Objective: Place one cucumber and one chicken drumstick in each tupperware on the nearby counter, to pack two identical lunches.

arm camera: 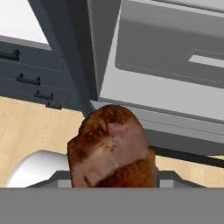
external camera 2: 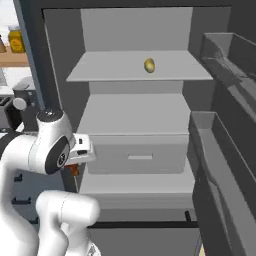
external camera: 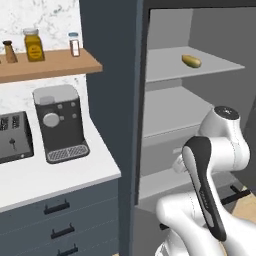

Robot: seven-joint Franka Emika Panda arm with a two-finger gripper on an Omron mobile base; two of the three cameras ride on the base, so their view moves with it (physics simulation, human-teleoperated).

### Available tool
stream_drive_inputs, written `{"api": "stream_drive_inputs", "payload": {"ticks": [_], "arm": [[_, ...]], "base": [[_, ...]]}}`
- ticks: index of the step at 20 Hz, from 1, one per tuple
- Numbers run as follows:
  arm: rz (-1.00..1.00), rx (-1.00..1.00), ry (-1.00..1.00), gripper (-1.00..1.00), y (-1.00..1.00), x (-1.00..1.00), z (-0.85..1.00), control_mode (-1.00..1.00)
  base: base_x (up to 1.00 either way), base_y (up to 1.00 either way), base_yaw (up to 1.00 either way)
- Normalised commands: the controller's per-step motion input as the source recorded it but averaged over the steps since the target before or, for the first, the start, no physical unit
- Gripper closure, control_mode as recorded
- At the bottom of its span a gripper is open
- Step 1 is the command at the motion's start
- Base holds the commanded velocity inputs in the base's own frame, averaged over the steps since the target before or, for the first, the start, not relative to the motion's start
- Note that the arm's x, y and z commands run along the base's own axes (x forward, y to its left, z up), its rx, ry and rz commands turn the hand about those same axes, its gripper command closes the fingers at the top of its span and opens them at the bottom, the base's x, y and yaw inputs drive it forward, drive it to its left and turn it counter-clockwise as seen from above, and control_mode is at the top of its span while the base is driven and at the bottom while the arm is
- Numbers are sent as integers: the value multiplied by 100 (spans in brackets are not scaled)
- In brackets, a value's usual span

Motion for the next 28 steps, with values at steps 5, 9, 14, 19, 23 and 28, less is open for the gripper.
{"api": "stream_drive_inputs", "payload": {"ticks": [5, 9, 14, 19, 23, 28], "arm": [[0, 0, 0, 100, 0, 0, 0, 100], [0, 0, 0, 100, 0, 0, 0, 100], [0, 0, 0, 100, 0, 0, 0, 100], [0, 0, 0, 100, 0, 0, 0, 100], [0, 0, 0, 100, 0, 0, 0, 100], [0, 0, 0, 100, 0, 0, 0, 100]], "base": [[-41, 100, 5], [-37, 100, 6], [-10, 100, 14], [-3, 100, 18], [-7, 100, 16], [-3, 100, 11]]}}
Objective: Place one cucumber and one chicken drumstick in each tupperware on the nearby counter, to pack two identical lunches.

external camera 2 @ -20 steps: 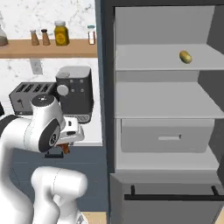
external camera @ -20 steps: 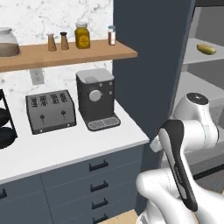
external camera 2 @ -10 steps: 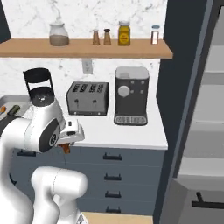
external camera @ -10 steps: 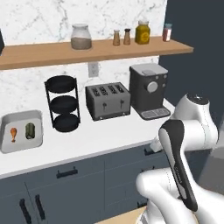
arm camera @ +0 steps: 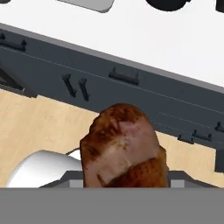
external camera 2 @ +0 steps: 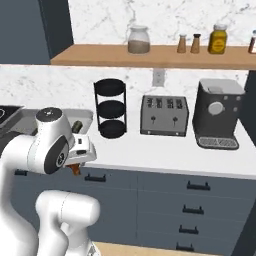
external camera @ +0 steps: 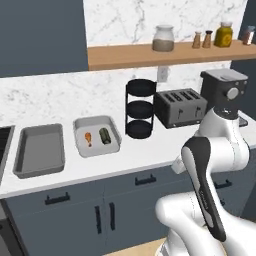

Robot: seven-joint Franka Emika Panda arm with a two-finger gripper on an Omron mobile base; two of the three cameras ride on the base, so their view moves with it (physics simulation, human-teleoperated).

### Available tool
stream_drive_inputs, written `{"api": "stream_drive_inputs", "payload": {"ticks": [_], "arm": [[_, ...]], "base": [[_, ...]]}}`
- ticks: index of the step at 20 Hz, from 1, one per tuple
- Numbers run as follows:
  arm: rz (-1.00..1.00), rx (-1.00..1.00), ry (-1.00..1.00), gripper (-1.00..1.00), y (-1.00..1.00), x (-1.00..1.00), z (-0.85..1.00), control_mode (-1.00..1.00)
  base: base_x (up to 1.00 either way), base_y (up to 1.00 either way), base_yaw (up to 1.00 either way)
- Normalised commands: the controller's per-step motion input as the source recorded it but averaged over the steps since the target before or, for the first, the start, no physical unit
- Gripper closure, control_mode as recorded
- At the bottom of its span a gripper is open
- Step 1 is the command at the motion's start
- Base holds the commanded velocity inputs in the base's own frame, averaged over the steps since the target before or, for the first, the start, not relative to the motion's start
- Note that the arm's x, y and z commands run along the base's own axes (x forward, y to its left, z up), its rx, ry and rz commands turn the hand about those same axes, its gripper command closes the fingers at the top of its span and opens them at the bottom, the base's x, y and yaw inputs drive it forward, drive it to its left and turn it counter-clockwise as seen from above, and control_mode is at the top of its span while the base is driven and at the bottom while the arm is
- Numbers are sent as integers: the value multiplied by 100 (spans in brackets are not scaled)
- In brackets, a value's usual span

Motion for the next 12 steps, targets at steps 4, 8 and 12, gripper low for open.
{"api": "stream_drive_inputs", "payload": {"ticks": [4, 8, 12], "arm": [[0, 0, 0, 100, 0, 0, 0, 100], [0, 0, 0, 100, 0, 0, 0, 100], [0, 0, 0, 100, 0, 0, 0, 100]], "base": [[0, 100, 5], [0, 100, 6], [16, 81, 4]]}}
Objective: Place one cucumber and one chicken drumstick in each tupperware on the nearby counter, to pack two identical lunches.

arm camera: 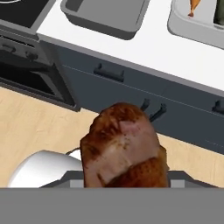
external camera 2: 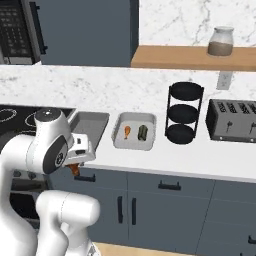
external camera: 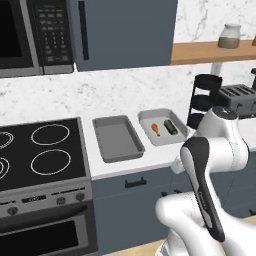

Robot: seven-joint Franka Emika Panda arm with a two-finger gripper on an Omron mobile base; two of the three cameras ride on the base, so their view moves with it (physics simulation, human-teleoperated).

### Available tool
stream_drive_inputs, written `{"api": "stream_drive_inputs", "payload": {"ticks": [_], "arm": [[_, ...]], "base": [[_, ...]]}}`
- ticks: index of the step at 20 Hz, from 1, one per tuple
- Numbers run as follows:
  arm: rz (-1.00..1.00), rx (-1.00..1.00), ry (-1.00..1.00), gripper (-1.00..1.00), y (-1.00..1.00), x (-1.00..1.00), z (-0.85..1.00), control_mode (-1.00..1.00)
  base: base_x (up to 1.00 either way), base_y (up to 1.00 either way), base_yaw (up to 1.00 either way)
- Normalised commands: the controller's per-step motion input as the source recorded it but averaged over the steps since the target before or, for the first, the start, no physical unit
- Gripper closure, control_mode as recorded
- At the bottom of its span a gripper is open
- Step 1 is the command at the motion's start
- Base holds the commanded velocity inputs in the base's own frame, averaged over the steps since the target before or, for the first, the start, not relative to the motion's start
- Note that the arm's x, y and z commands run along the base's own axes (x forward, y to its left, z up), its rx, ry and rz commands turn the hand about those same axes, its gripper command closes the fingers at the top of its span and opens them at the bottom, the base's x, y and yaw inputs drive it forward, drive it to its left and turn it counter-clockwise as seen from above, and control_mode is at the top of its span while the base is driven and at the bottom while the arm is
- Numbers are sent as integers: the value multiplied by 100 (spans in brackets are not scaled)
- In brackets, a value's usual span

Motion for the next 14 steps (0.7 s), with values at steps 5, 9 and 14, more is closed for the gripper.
{"api": "stream_drive_inputs", "payload": {"ticks": [5, 9, 14], "arm": [[0, 0, 0, 100, 0, 0, 0, 100], [0, 0, 0, 100, 0, 0, 0, 100], [0, 0, 0, 100, 0, 0, 0, 100]], "base": [[53, 5, 0], [50, 15, 0], [53, 34, 0]]}}
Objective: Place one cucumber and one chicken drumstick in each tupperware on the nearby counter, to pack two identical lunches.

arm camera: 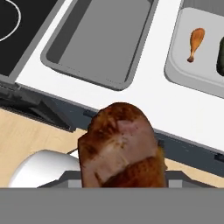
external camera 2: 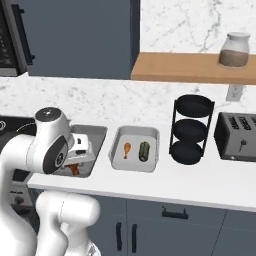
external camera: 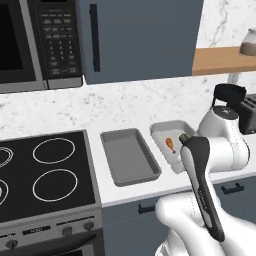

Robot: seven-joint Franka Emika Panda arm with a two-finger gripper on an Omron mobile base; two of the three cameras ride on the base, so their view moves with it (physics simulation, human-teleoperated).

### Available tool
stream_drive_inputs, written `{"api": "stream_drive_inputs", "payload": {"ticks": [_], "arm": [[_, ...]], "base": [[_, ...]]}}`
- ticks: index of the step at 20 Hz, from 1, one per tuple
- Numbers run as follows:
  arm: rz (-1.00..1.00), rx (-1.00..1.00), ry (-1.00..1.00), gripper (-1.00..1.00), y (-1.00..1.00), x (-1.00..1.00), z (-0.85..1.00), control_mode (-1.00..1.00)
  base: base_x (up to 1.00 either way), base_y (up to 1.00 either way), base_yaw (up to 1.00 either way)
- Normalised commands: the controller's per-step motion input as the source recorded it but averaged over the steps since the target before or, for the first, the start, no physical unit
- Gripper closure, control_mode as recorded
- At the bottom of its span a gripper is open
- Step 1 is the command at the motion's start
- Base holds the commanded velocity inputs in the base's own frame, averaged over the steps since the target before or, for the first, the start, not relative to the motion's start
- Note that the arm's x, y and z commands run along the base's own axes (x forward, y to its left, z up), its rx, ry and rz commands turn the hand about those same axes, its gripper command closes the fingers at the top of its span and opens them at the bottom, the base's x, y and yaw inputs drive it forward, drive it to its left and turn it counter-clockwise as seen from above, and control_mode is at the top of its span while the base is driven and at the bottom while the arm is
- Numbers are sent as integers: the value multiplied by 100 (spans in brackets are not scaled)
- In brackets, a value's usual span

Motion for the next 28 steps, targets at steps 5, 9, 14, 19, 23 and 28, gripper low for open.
{"api": "stream_drive_inputs", "payload": {"ticks": [5, 9, 14, 19, 23, 28], "arm": [[0, 0, 0, 100, 0, 0, 0, 100], [0, 0, 0, 100, 20, 36, -1, -100], [0, 0, 0, 100, 53, 86, -18, -100], [0, 0, 0, 100, 51, 100, -27, -100], [-8, -1, 6, 100, 7, 100, -31, -100], [-21, -5, 17, 100, 0, 97, -31, -100]], "base": [[60, 27, 0], [0, 0, 0], [0, 0, 0], [0, 0, 0], [0, 0, 0], [0, 0, 0]]}}
